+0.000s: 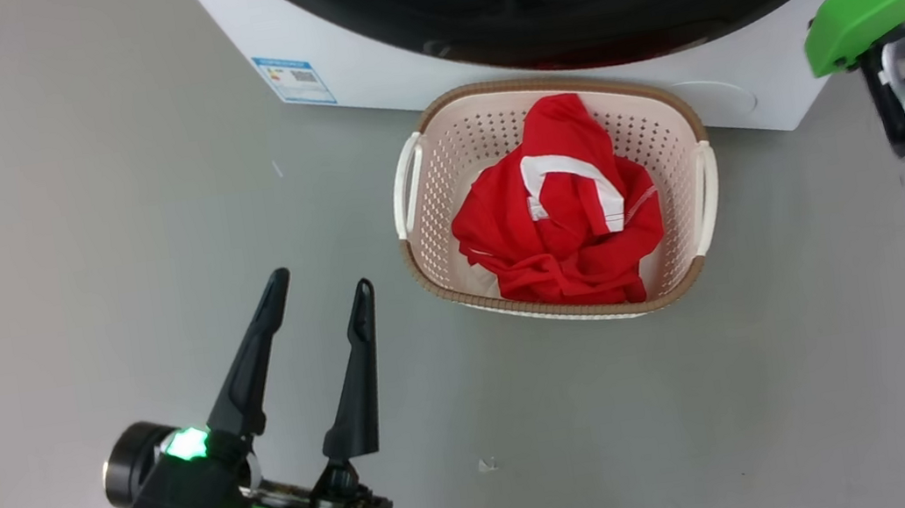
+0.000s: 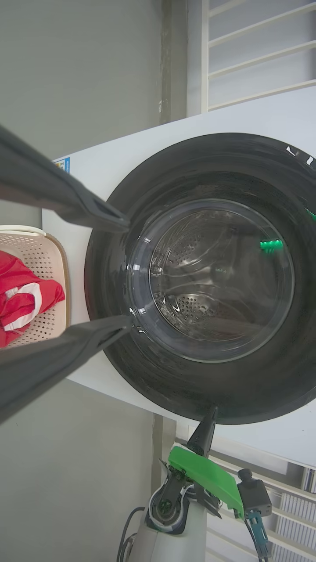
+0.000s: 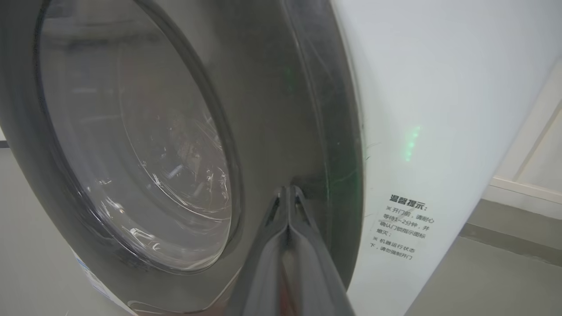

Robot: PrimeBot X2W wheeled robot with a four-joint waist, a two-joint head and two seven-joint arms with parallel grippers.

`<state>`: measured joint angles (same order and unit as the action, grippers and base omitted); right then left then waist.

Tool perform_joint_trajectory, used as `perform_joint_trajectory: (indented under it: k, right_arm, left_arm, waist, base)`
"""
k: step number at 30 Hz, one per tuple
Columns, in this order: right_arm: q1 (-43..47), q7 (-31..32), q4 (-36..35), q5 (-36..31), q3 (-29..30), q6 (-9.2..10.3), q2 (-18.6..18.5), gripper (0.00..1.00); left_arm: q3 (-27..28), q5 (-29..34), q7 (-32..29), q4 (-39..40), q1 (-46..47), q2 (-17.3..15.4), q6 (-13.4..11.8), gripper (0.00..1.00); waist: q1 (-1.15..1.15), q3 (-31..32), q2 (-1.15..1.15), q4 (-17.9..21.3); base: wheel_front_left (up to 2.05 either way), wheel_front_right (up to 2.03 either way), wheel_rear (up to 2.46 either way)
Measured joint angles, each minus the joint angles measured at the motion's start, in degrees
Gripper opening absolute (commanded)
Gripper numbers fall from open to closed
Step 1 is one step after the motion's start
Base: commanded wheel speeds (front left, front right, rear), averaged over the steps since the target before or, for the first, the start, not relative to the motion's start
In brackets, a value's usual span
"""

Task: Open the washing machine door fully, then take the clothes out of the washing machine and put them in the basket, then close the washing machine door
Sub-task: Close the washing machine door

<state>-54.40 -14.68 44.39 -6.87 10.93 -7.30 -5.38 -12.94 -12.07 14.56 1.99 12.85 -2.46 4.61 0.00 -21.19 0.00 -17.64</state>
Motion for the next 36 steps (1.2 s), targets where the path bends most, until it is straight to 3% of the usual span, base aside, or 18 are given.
perform_joint_trajectory:
  k: [21,34,35,36]
  right_arm:
    - [-1.59,-0.03,1.46,-1.41,3.72,-0.33,-0.23,0.0]
    - [-1.03,-0.02,-1.44,0.44,2.4,-0.31,0.85,0.0]
    - [-0.56,-0.02,-1.98,1.02,1.93,-0.26,0.87,0.38]
    - [0.17,-0.02,-2.59,1.77,1.34,-0.26,0.87,0.87]
  left_arm:
    - [-0.94,0.36,0.0,-0.41,0.46,0.12,0.0,1.0]
    - [-0.93,-0.12,0.0,-0.81,0.49,0.14,0.03,1.0]
    - [-0.94,-0.14,0.0,-0.93,0.49,0.14,0.03,1.0]
    - [-0.96,-0.29,0.0,-0.98,0.49,0.15,0.03,1.0]
  waist:
    - [0.0,-0.74,0.0,-1.87]
    - [0.0,0.11,0.0,-0.19]
    - [0.0,0.31,0.0,0.1]
    - [0.0,0.55,0.0,0.39]
  base:
    - [0.0,0.0,0.0]
    - [0.0,0.0,0.0]
    - [0.0,0.0,0.0]
    - [0.0,0.0,0.0]
